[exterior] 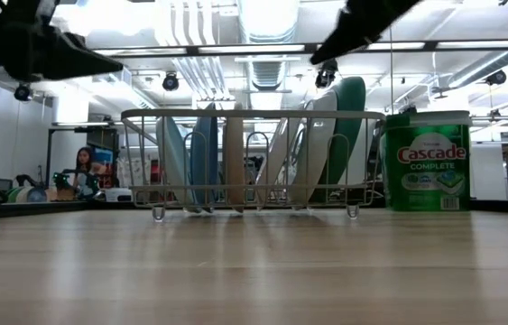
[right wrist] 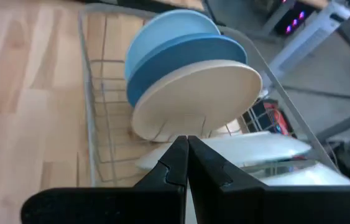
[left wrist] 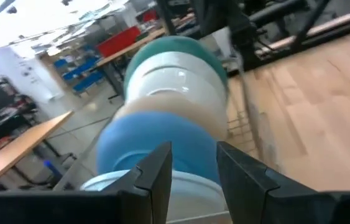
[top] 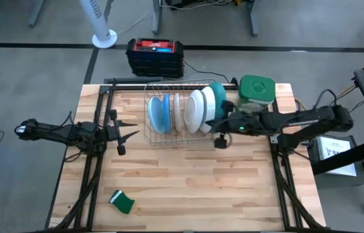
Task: Sort dishes
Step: Return to Home Position
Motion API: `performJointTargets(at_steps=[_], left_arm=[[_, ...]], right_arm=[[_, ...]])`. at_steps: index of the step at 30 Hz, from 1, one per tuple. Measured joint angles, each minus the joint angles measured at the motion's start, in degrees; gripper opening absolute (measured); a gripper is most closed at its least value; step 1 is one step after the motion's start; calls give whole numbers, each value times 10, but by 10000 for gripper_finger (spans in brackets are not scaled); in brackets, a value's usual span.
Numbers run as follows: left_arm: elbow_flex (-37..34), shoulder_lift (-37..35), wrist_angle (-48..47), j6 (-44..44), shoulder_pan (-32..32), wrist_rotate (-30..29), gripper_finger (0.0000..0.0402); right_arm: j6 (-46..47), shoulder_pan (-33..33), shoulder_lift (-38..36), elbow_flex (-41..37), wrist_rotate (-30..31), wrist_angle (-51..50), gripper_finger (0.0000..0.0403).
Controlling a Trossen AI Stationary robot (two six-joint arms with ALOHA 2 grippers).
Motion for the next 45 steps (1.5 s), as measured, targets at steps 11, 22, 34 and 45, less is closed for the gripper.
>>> performJointTargets(at_steps=[11,22,34,45], left_arm=[[-7,-3,16,2,0,4,116],[-7,-2,38,-4,0,4,116],[-9,3,40,-45,0,-46,116],[-9,26,75,-46,0,-167,116]], right_arm=[[-82,0,-264,-264,-69,200,0],[-98,4,-470,-374,-144,200,0],[-58,4,-629,-464,-166,163,0],[-61,4,-710,-535,-217,163,0]])
